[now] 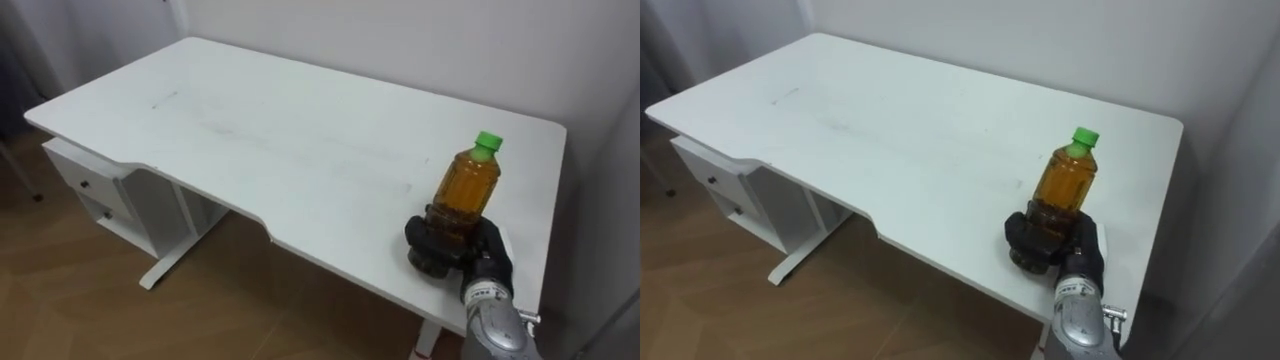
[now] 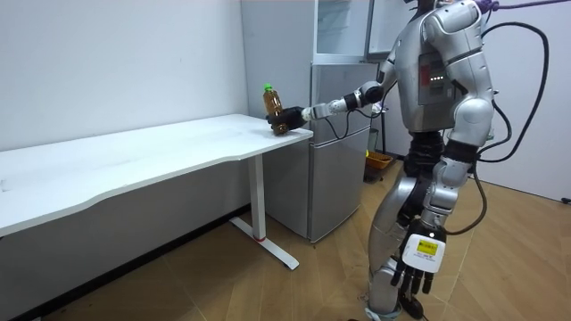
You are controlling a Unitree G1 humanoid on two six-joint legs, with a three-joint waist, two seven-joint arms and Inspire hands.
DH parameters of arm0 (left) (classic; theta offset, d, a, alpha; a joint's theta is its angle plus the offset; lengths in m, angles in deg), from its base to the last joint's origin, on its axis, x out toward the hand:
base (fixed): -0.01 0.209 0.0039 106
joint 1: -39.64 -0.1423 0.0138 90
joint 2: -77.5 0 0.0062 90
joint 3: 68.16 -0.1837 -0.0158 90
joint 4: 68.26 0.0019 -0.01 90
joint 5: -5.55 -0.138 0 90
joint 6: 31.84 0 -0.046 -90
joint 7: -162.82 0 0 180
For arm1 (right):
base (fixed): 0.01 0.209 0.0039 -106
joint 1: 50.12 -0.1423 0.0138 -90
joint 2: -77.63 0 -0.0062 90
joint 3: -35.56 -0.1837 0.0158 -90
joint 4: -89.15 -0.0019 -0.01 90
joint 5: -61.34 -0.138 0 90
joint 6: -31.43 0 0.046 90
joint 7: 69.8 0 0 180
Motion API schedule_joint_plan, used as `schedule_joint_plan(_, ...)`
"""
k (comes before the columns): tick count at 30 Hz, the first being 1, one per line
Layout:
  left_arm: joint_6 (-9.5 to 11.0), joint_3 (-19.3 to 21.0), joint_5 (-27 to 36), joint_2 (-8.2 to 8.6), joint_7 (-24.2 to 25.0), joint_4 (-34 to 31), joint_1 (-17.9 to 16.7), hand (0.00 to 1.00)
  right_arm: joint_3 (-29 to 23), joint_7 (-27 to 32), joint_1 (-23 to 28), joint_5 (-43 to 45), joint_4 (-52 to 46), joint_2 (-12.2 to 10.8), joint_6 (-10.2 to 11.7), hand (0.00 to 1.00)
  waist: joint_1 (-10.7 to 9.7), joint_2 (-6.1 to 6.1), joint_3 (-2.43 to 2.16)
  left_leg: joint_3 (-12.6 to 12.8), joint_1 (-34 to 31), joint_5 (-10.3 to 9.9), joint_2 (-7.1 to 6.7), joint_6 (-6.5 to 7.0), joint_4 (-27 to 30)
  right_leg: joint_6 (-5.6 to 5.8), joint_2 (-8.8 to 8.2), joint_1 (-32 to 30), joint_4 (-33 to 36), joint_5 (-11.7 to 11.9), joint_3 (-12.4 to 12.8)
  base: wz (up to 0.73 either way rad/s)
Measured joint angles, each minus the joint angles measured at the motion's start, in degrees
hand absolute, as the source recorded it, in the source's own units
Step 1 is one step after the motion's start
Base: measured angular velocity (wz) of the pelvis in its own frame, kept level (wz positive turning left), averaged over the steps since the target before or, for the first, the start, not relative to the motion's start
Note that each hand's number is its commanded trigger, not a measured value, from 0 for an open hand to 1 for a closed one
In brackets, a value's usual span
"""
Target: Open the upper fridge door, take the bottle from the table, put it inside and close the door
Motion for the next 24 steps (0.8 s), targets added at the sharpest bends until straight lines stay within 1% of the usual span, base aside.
schedule_joint_plan(2, 0.1, 0.2, -0.1, 0.00, 0.5, 0.1, -0.2, 0.00, 0.0, -1.0, 0.0, 0.0, -0.1, 0.0, -0.3, 1.00, 0.0, 0.00, 0.00, 0.3, 0.1, 0.0, 0.05, 0.01, 0.0, -0.01, -0.03, 0.0, 0.0, 0.0, 0.0, -0.05)
schedule_joint_plan(5, 0.5, 0.3, 0.1, -0.04, 1.5, -0.1, -0.7, 0.00, 0.0, -3.2, 0.0, 0.0, -1.5, 0.1, -2.3, 1.00, -0.2, 0.01, -0.01, 0.3, 0.1, 0.0, 0.08, 0.00, 0.1, -0.03, 0.01, 0.0, 0.0, 0.0, 0.4, 0.00)
schedule_joint_plan(8, 0.8, 1.0, 0.0, 0.02, 2.7, 0.1, -0.9, 0.00, -0.1, -5.1, 1.1, 0.0, -6.2, 0.2, -3.1, 1.00, -0.4, -0.17, -0.12, 0.5, 0.3, 0.0, 0.10, 0.00, 0.1, -0.02, 0.00, 0.0, 0.0, 0.0, 0.6, -0.02)
schedule_joint_plan(9, 1.0, 1.7, 0.0, 0.03, 2.8, 0.2, -0.9, 0.00, -0.1, -5.4, 2.1, 0.0, -9.6, 0.3, -3.4, 1.00, -0.4, -0.31, -0.20, 0.9, 0.4, 0.0, 0.14, 0.01, 0.1, -0.02, 0.00, 0.0, 0.0, 0.0, 0.9, -0.10)
schedule_joint_plan(11, 1.6, 3.3, 0.1, 0.07, 2.8, 0.4, -0.9, 0.00, 0.0, -5.5, 3.9, 0.1, -15.8, 0.7, -3.5, 1.00, -0.6, -0.34, -0.23, 1.5, 0.7, 0.0, 0.18, 0.01, 0.1, -0.02, -0.02, 0.2, 0.0, 0.0, 1.3, -0.10)
schedule_joint_plan(12, 1.8, 4.4, 0.0, -0.01, 2.7, 0.2, -1.0, 0.00, 0.0, -5.5, 5.5, 0.5, -20.8, 1.1, -3.5, 1.00, -0.7, -0.35, -0.23, 2.2, 0.9, 0.0, 0.30, 0.01, 0.1, -0.01, -0.01, 0.3, 0.0, 0.0, 1.4, -0.04)
schedule_joint_plan(13, 1.9, 4.9, 0.1, -0.15, 2.6, 0.1, -1.0, 0.00, 0.3, -5.8, 6.9, 0.5, -25.4, 1.8, -3.6, 1.00, -1.1, -0.34, -0.24, 2.7, 1.0, 0.0, 0.40, 0.01, 0.0, -0.01, 0.02, 0.5, -0.1, 0.0, 1.4, -0.03)
schedule_joint_plan(15, 1.9, 5.5, 0.0, -0.33, 2.3, 0.0, -1.5, 0.00, 0.9, -6.6, 7.8, 0.5, -30.1, 2.3, -3.7, 1.00, -1.9, -0.38, -0.27, 2.9, 2.1, 0.0, 0.50, 0.02, -0.2, -0.02, 0.14, 1.2, -0.3, 0.0, 1.8, -0.10)
schedule_joint_plan(16, 1.9, 5.9, 0.0, -0.40, 2.1, 0.0, -1.6, 0.00, 1.1, -6.9, 8.4, 0.7, -32.6, 2.4, -3.8, 1.00, -2.2, -0.39, -0.33, 3.5, 3.3, 0.0, 0.67, 0.01, -0.9, -0.04, 0.29, 2.1, -0.6, 0.0, 2.3, -0.19)
schedule_joint_plan(17, 1.9, 6.0, 0.0, -0.46, 2.1, 0.0, -1.8, 0.00, 1.1, -7.1, 8.8, 0.8, -33.7, 2.4, -3.8, 1.00, -2.4, -0.42, -0.57, 3.7, 3.9, 0.0, 0.75, 0.01, -1.2, -0.08, 0.39, 2.4, -0.8, 0.1, 2.6, -0.21)
schedule_joint_plan(19, 1.9, 6.1, -0.7, -0.49, 1.8, 0.0, -2.9, 0.00, 1.1, -8.3, 9.4, 1.2, -36.3, 2.6, -3.8, 1.00, -3.8, -0.32, -0.99, 4.2, 5.9, 0.0, 0.93, 0.00, -2.1, -0.13, 0.58, 4.0, -1.2, 0.1, 2.9, -0.13)
schedule_joint_plan(20, 1.9, 6.2, -0.7, -0.49, 1.6, 0.0, -3.2, 0.00, 1.1, -8.5, 9.6, 1.5, -36.8, 2.8, -3.8, 1.00, -4.2, -0.29, -1.13, 4.3, 6.5, 0.0, 0.93, 0.00, -2.3, -0.13, 0.57, 4.4, -1.2, 0.1, 3.0, -0.12)
schedule_joint_plan(21, 1.9, 6.2, -0.8, -0.49, 1.4, 0.0, -4.0, 0.00, 1.1, -9.0, 10.0, 2.0, -37.7, 3.6, -4.0, 1.00, -4.8, -0.28, -1.33, 4.7, 7.7, 0.0, 0.96, -0.01, -2.8, -0.12, 0.57, 5.1, -1.2, 0.1, 3.6, -0.24)
schedule_joint_plan(22, 1.8, 6.4, -1.1, -0.48, 1.3, 0.0, -4.7, 0.00, 1.1, -9.6, 10.1, 2.3, -38.4, 4.5, -4.1, 1.00, -4.9, -0.29, -1.38, 5.6, 8.9, 0.0, 1.12, -0.01, -3.2, -0.11, 0.61, 5.7, -1.3, 0.1, 4.1, -0.26)
schedule_joint_plan(23, 1.7, 6.4, -1.1, -0.48, 1.3, 0.0, -5.0, 0.00, 1.1, -9.8, 10.2, 2.3, -38.9, 4.9, -4.4, 1.00, -5.1, -0.30, -1.44, 5.8, 9.4, 0.0, 1.14, -0.02, -3.4, -0.10, 0.60, 6.1, -1.3, 0.1, 4.2, -0.21)
schedule_joint_plan(24, 1.7, 7.0, -1.0, -0.48, 1.3, 0.0, -5.5, 0.00, 1.0, -10.0, 10.7, 2.4, -39.9, 5.5, -4.6, 1.00, -5.9, -0.48, -1.78, 5.9, 10.2, 0.0, 1.15, -0.02, -3.8, -0.09, 0.62, 6.7, -1.4, 0.1, 4.2, -0.07)
